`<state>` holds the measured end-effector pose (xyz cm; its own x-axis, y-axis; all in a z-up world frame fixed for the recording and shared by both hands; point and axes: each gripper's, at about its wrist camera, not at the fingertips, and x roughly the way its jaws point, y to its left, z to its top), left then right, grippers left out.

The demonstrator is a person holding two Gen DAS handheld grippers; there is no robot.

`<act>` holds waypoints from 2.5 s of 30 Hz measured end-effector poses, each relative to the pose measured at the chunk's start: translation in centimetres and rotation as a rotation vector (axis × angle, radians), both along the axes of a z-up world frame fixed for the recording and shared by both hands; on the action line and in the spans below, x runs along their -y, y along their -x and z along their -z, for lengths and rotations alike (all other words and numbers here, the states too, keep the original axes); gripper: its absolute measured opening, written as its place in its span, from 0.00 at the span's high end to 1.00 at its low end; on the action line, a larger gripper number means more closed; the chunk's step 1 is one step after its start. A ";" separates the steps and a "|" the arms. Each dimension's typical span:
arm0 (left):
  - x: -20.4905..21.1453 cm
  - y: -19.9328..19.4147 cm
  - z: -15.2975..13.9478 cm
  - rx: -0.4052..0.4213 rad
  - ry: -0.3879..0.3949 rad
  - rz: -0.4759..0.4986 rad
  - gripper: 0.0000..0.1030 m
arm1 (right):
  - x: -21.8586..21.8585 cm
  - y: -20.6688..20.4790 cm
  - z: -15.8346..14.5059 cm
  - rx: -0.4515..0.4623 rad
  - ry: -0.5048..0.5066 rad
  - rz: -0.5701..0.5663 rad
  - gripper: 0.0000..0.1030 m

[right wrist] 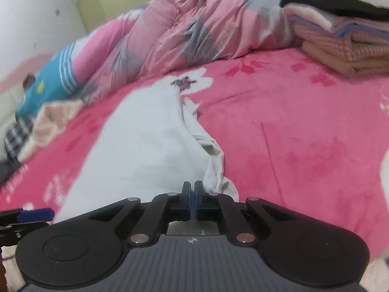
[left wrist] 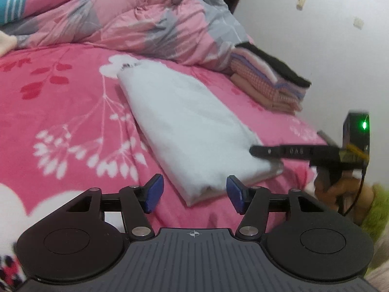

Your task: Fold clothes

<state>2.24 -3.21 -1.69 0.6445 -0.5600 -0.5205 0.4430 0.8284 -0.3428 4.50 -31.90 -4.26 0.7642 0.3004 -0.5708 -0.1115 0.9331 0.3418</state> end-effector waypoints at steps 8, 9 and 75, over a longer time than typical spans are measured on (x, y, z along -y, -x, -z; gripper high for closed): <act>3.2 -3.4 -0.5 -0.086 -0.134 -0.075 0.07 | 3.6 1.2 -2.4 0.038 -0.071 0.121 0.81; 3.7 -3.9 -0.4 -0.101 -0.158 -0.085 0.05 | 3.8 1.2 -2.3 0.029 -0.052 0.144 0.71; 7.1 -7.0 1.8 -0.256 -0.314 -0.176 0.00 | 5.4 -2.5 1.4 -0.051 0.016 0.311 0.00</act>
<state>9.26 -10.29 -3.51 0.5439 -0.2427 -0.8033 0.2197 0.9651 -0.1428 7.00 -37.33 -5.66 0.7884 0.0470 -0.6134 0.1971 0.9252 0.3242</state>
